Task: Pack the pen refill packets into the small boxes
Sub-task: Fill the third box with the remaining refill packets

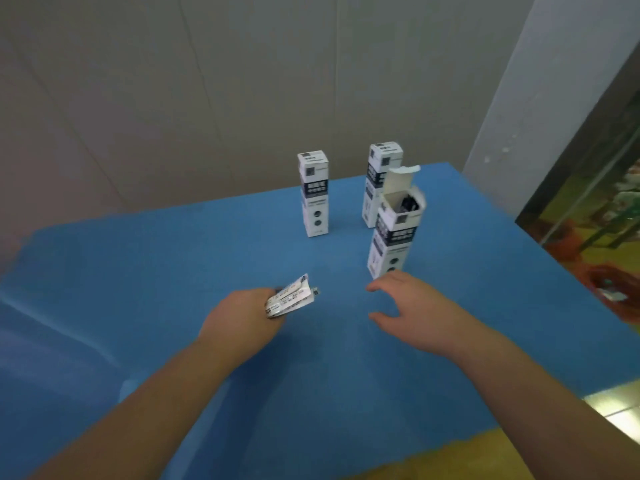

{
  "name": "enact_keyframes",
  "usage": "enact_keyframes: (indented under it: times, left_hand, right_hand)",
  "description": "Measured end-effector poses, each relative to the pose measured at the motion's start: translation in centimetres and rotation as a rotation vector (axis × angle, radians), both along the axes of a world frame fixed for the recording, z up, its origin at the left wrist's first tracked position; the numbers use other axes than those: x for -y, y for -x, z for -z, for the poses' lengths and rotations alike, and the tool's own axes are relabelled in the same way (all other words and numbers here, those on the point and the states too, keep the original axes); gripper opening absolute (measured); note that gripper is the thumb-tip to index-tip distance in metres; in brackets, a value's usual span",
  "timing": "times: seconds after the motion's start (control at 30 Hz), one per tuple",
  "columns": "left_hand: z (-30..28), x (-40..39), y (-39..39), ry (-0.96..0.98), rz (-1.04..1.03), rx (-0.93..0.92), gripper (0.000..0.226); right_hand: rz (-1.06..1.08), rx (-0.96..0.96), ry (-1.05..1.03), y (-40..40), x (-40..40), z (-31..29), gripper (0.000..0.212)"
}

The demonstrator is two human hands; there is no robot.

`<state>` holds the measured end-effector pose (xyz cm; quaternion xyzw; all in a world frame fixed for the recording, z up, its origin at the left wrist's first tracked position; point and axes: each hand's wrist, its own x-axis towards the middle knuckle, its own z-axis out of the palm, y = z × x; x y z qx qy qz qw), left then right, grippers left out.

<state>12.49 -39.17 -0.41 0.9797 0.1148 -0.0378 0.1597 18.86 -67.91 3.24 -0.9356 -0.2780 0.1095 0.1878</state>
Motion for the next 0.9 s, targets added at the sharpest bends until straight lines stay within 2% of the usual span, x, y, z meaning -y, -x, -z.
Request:
enact_keyframes:
  times: [0.2,0.37,0.57,0.63,0.8,0.9]
  left_hand:
    - [0.0,9.9,-4.4,-0.037,0.057,-0.056,0.012]
    - [0.2,16.5,-6.8,-0.022,0.136,-0.087,0.001]
    - [0.5,21.3,-8.1,-0.084,0.238,-0.085,0.010]
    - [0.7,21.8,-8.1,-0.118,0.243,-0.062,0.024]
    - [1.3,21.7,-6.8,-0.192,0.213,-0.021,0.083]
    - [1.8,21.1,-5.2,-0.203,0.173,0.039,0.096]
  right_hand:
    - [0.027,0.001,0.052,-5.3,8.0,0.7,0.053]
    - [0.040,0.029,0.090,-8.9,12.3,0.6,0.053]
    - [0.064,0.055,0.098,-11.6,15.3,0.5,0.050]
    - [0.081,0.058,0.082,-12.1,15.9,0.6,0.050]
    - [0.085,0.052,0.044,-12.7,16.4,0.9,0.047]
    - [0.060,0.049,0.022,-12.6,15.8,1.2,0.046]
